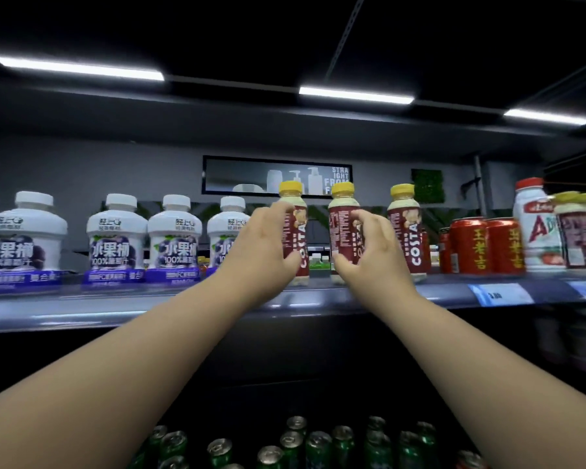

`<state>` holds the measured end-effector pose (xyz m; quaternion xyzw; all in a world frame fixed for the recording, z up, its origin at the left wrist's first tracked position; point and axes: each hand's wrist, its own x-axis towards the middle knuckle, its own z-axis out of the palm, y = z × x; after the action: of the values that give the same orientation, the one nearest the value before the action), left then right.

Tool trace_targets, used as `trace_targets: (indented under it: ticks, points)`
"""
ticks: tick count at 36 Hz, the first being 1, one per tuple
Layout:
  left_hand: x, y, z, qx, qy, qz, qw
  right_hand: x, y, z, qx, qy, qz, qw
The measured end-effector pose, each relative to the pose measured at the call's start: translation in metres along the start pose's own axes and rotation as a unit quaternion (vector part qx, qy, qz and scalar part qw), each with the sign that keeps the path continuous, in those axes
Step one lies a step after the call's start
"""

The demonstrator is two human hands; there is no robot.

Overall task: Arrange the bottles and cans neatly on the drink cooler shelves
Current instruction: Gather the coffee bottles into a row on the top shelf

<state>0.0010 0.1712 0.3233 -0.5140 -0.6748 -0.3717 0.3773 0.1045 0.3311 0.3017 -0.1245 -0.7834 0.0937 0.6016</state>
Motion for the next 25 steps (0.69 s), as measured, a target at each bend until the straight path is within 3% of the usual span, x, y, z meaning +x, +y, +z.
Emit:
trace_targets:
  ticks: [8,15,25]
  points:
    - [0.028,0.011,0.05,-0.002,0.007,-0.176,0.984,0.025,0.023,0.002,0.047,-0.132,0.06,0.988]
    - [0.029,0.007,0.068,-0.063,0.043,-0.2,0.977,0.027,0.036,0.017,0.102,-0.106,0.066,0.987]
    - [0.02,0.01,0.066,-0.03,-0.005,-0.188,0.982,0.025,0.045,0.011,0.138,-0.147,0.04,0.979]
